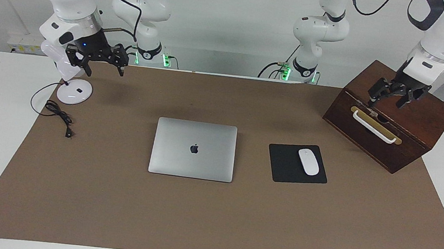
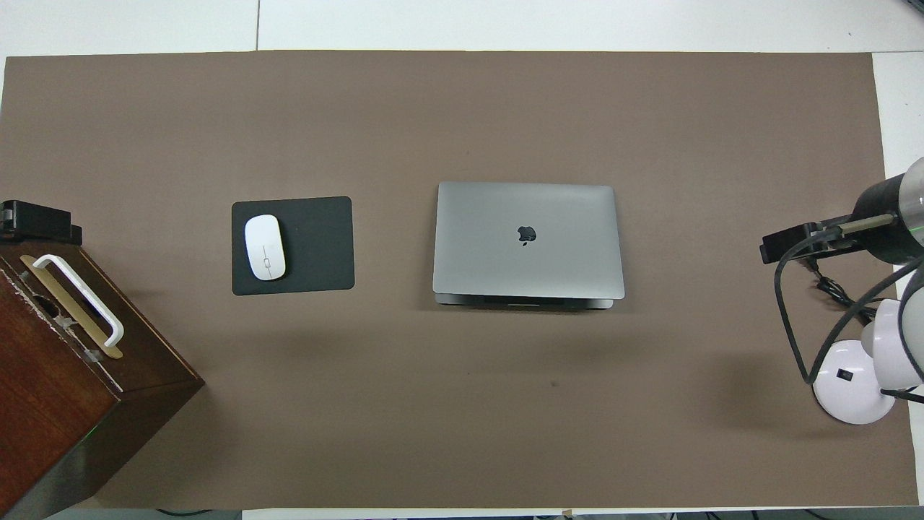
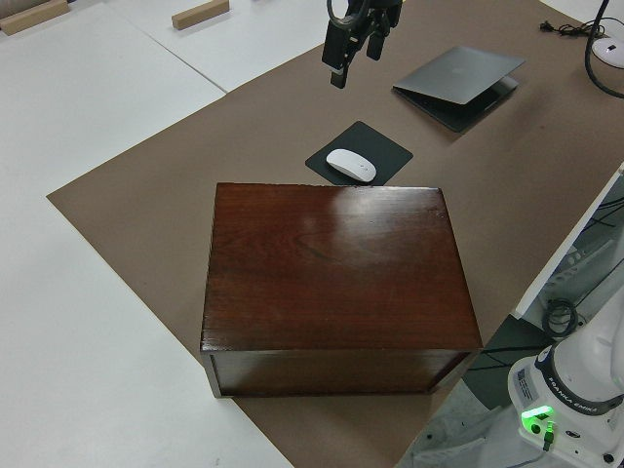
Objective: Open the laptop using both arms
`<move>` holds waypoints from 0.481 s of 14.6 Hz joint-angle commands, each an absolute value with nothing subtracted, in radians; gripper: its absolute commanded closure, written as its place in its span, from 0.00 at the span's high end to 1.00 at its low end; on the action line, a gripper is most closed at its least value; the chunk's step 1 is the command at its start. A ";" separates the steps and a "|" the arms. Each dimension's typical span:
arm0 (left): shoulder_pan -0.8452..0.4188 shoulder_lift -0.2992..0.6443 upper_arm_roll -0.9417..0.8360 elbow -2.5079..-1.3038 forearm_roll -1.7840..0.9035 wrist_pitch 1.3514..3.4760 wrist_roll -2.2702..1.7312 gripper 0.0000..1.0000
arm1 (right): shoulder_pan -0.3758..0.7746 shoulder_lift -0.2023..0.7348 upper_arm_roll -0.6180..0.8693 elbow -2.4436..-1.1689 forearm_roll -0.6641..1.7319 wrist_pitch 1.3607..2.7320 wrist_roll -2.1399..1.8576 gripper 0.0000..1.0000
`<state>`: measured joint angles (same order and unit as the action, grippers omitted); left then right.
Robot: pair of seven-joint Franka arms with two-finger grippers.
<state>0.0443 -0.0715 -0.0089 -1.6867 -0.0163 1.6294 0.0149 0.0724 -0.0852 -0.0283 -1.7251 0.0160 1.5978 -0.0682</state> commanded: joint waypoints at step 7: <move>0.040 -0.080 -0.006 -1.697 -0.008 1.629 0.018 1.00 | 0.066 -0.114 -0.023 -1.761 -0.003 1.628 -0.090 1.00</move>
<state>0.0442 -0.0715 -0.0091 -1.6873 -0.0163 1.6296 0.0150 0.0724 -0.0854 -0.0283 -1.7259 0.0160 1.5979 -0.0682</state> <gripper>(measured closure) 0.000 0.000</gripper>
